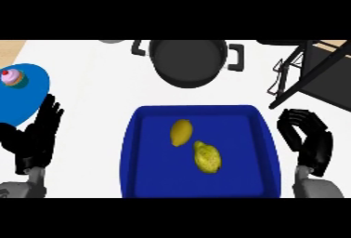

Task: Pick the lemon from the tray and place it in the tiered shelf

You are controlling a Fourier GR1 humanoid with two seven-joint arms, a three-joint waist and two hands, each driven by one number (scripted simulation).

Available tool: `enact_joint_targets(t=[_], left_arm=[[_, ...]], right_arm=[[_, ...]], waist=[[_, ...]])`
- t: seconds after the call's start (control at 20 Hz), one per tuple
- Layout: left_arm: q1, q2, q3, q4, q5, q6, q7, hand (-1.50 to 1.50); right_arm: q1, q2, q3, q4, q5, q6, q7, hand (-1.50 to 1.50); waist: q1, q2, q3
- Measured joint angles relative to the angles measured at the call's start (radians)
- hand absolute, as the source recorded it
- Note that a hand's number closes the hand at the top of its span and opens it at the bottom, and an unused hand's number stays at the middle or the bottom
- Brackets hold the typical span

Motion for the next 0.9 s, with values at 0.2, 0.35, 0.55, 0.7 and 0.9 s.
enact_joint_targets(t=[0.2, 0.35, 0.55, 0.7, 0.9], left_arm=[[0.014, 0.030, -0.034, 0.002, -0.019, -0.046, 0.006, 0.00], [0.016, 0.045, -0.057, 0.003, -0.026, -0.081, 0.008, 0.00], [0.009, 0.061, -0.070, 0.001, -0.032, -0.109, 0.008, 0.00], [0.008, 0.069, -0.075, -0.001, -0.034, -0.124, 0.006, 0.00], [0.003, 0.076, -0.082, -0.004, -0.035, -0.139, 0.007, 0.00]], right_arm=[[0.003, 0.075, 0.000, 0.048, 0.140, -0.268, 0.011, -1.50], [-0.013, 0.106, 0.032, 0.096, 0.221, -0.425, 0.042, -1.50], [-0.013, 0.105, 0.035, 0.163, 0.303, -0.543, 0.114, -1.50], [0.021, 0.090, 0.032, 0.211, 0.348, -0.575, 0.174, -1.50], [0.084, 0.072, 0.056, 0.268, 0.396, -0.574, 0.250, -1.50]], waist=[[0.029, 0.000, 0.004], [0.064, 0.000, 0.004], [0.086, -0.002, -0.008], [0.097, 0.000, -0.022], [0.109, 0.004, -0.033]])
